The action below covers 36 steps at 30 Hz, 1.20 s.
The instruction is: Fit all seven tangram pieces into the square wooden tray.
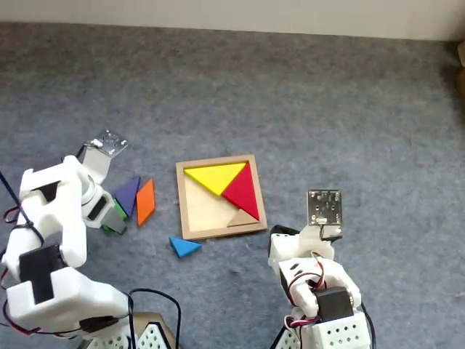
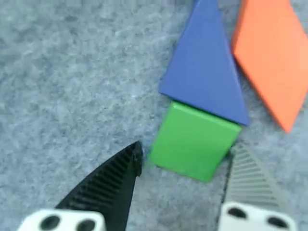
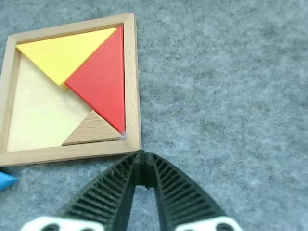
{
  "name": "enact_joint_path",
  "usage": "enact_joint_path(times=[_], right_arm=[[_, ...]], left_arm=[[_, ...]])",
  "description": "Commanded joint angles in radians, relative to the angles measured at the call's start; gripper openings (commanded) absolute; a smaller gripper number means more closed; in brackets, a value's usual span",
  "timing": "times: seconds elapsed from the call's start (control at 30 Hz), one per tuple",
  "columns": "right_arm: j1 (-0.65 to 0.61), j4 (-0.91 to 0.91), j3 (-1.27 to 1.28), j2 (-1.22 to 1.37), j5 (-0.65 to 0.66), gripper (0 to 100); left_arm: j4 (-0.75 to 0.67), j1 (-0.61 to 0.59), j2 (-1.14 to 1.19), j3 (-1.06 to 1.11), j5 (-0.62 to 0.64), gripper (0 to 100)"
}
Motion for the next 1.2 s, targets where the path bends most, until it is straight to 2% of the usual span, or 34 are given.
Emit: enact_joint_path(times=[0.0, 0.3, 0.43, 0.57, 0.77, 0.9, 1.03, 1.17], right_arm=[[0.012, 0.007, 0.137, 0.013, 0.011, 0.4], [0.012, 0.007, 0.137, 0.013, 0.011, 0.4], [0.012, 0.007, 0.137, 0.013, 0.011, 0.4], [0.012, 0.007, 0.137, 0.013, 0.011, 0.4], [0.012, 0.007, 0.137, 0.013, 0.011, 0.4], [0.012, 0.007, 0.137, 0.013, 0.011, 0.4], [0.012, 0.007, 0.136, 0.013, 0.011, 0.4], [0.012, 0.007, 0.136, 0.013, 0.011, 0.4]], left_arm=[[0.002, 0.007, -0.027, -0.022, -0.002, 19], [0.184, 0.048, -0.232, -0.025, 0.132, 11], [0.269, 0.116, -0.374, -0.024, 0.222, 11], [0.322, 0.237, -0.475, -0.024, 0.325, 11], [0.315, 0.470, -0.481, -0.024, 0.494, 11], [0.241, 0.610, -0.395, -0.030, 0.565, 11], [0.132, 0.711, -0.263, -0.038, 0.624, 11], [0.107, 0.773, -0.120, -0.120, 0.674, 11]])
